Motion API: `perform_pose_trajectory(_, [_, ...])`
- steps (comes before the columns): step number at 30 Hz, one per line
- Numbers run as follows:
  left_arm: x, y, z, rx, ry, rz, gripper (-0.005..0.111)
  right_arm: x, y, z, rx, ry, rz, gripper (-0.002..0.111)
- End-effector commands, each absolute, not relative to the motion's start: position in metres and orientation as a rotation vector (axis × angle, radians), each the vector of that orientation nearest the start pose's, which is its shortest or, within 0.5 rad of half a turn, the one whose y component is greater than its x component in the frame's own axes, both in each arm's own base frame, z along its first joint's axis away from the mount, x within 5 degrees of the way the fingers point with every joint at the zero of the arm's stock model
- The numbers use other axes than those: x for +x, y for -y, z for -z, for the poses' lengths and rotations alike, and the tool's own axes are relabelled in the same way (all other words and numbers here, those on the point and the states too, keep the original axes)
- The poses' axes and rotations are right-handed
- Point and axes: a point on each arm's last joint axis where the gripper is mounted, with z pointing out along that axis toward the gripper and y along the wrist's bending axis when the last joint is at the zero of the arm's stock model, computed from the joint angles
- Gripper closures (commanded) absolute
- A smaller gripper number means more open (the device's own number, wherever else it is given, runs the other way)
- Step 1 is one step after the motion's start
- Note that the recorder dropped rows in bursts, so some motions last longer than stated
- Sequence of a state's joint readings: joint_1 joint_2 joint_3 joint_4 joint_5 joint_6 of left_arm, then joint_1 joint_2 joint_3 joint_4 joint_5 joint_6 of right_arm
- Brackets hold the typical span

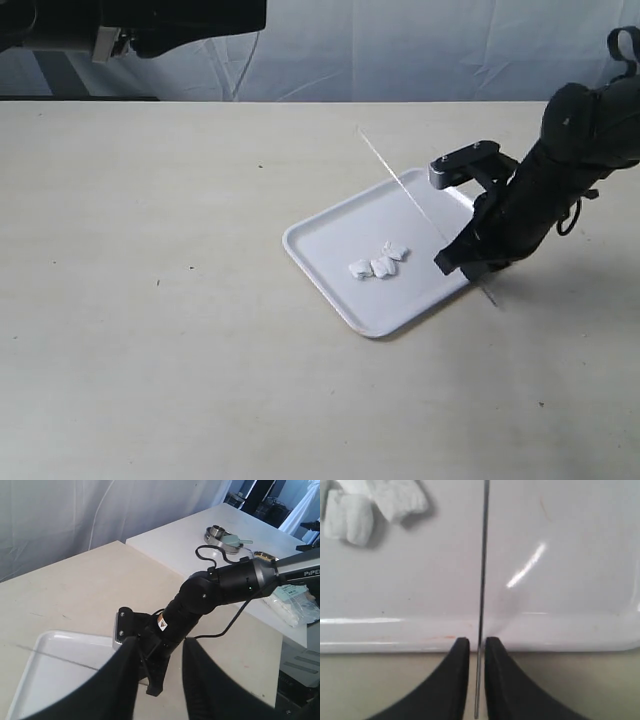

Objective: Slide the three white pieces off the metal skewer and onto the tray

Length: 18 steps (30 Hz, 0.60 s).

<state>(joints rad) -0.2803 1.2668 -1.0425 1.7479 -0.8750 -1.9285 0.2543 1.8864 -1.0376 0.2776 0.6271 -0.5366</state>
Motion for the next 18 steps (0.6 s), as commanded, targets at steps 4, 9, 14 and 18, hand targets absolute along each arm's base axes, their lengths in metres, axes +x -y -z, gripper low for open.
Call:
perform_pose_trajectory(4, [0.229,0.137,-0.372,0.757,-1.768,1.054,0.077,0.318,-0.099,-0.151,-0.828,-2.807,-0.239,0.088])
perform_pose_trajectory(9, [0.229,0.136,-0.372,0.753,-1.769,1.057,0.077,0.313,-0.099,-0.156,-0.846,-2.833,-0.257,0.088])
perform_pose_trajectory(14, [0.224,0.132,-0.380,0.751,-1.739,1.032,0.081,0.305,-0.099,-0.184,-0.830,-2.782,-0.281,0.088])
perform_pose_trajectory(18, [0.210,0.121,-0.388,0.771,-1.706,1.041,0.096,0.292,-0.097,-0.215,-0.853,-2.732,-0.299,0.106])
